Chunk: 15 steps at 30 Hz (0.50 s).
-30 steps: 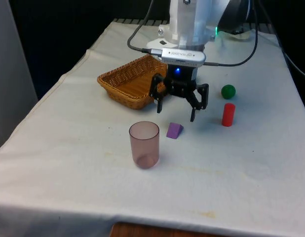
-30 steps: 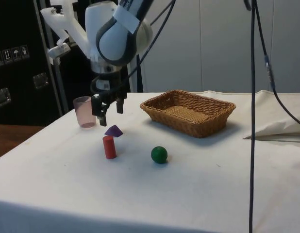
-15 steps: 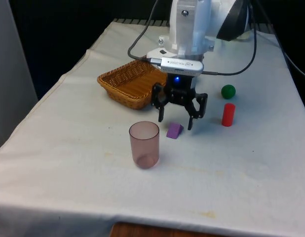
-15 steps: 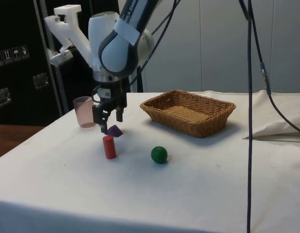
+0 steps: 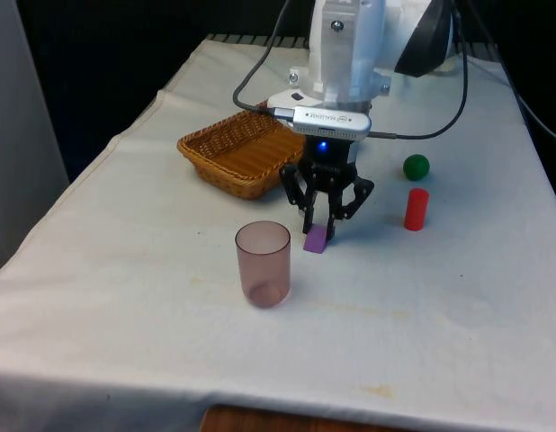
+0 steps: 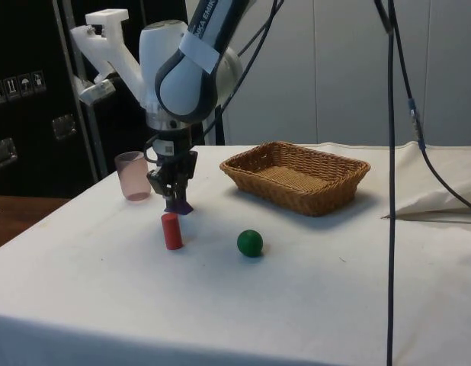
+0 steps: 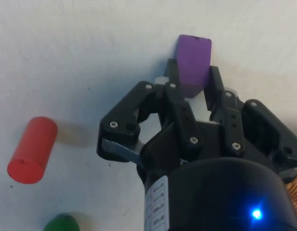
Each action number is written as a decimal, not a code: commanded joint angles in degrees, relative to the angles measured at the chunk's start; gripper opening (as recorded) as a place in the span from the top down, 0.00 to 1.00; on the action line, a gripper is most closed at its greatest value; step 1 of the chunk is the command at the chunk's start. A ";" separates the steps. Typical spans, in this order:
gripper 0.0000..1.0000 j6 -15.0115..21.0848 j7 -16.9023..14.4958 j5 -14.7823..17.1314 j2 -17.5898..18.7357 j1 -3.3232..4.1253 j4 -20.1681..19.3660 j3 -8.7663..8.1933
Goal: Pick up the triangular block and place it into the basket.
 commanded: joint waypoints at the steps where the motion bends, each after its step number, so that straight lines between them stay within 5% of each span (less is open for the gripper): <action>1: 0.67 0.29 -0.40 0.46 -0.11 -0.40 -0.06 0.52; 15: 0.67 -4.18 -0.57 -0.52 -5.44 0.23 -2.01 -0.57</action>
